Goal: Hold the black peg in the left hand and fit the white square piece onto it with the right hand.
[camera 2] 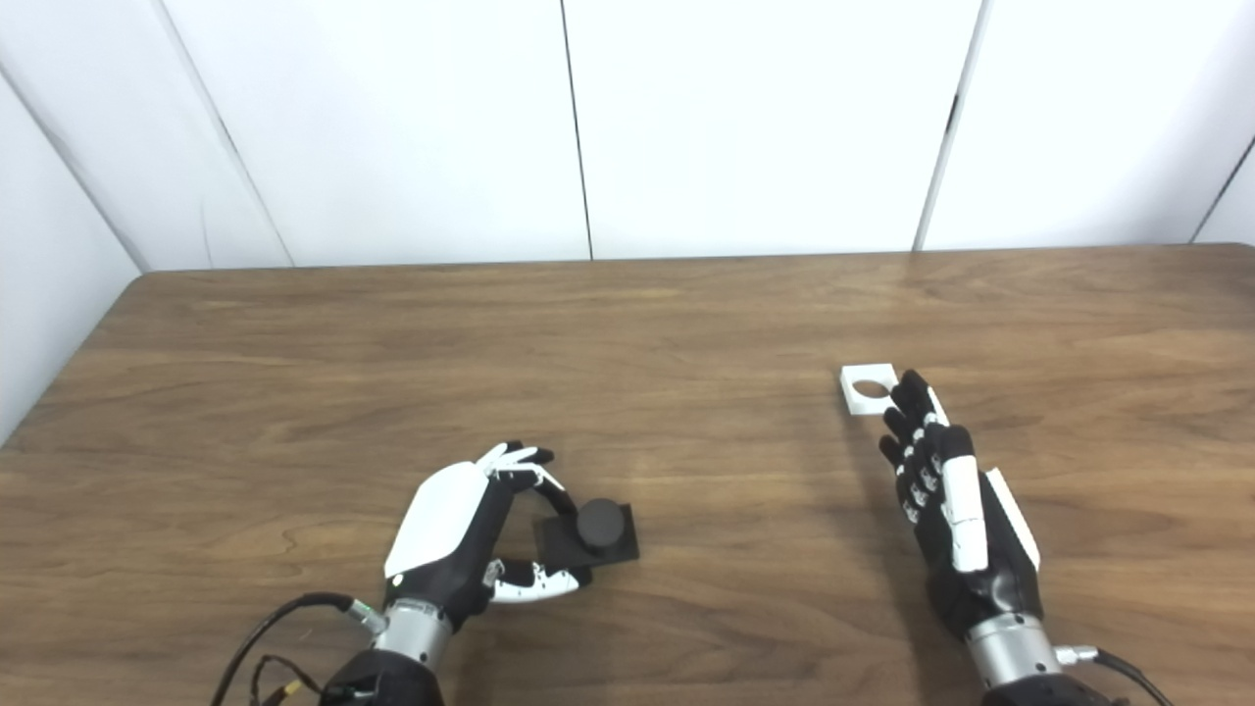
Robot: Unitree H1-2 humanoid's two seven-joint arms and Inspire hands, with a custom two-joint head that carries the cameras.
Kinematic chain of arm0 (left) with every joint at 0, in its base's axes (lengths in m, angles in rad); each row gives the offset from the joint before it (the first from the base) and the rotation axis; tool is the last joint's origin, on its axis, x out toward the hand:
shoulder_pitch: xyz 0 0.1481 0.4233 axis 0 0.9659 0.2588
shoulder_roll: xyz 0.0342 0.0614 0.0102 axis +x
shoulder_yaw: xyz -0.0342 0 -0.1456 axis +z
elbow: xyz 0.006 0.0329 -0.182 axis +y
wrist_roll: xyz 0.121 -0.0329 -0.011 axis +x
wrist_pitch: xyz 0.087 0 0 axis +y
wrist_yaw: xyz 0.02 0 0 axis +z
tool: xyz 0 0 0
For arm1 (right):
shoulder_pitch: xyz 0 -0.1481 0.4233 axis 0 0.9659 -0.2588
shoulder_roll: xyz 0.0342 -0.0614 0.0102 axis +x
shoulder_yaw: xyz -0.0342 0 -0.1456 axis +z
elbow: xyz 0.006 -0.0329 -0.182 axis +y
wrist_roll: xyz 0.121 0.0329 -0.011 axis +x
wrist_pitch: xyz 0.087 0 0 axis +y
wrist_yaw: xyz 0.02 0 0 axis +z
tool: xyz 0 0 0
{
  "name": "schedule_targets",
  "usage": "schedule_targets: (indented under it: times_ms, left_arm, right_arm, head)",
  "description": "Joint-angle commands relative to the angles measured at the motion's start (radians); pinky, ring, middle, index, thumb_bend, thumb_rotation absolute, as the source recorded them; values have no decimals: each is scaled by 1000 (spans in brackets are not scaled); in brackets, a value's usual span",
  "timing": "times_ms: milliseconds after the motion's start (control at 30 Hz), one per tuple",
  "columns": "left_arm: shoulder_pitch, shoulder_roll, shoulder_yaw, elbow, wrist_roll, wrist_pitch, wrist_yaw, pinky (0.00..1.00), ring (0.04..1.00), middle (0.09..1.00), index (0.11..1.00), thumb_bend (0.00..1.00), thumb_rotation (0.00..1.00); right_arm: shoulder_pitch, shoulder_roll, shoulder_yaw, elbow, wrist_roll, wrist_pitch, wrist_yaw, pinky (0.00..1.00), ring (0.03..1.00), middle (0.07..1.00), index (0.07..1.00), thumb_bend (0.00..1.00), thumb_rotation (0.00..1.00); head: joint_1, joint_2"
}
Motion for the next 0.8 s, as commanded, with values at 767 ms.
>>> schedule_targets:
  times_ms: [767]
  left_arm:
    - [87,-22,-54,-65,51,-22,-42,853,970,874,489,505,79]
  right_arm:
    - [-24,5,0,-69,-19,21,-12,999,1000,1000,996,684,1000]
  head:
    - [-19,25]
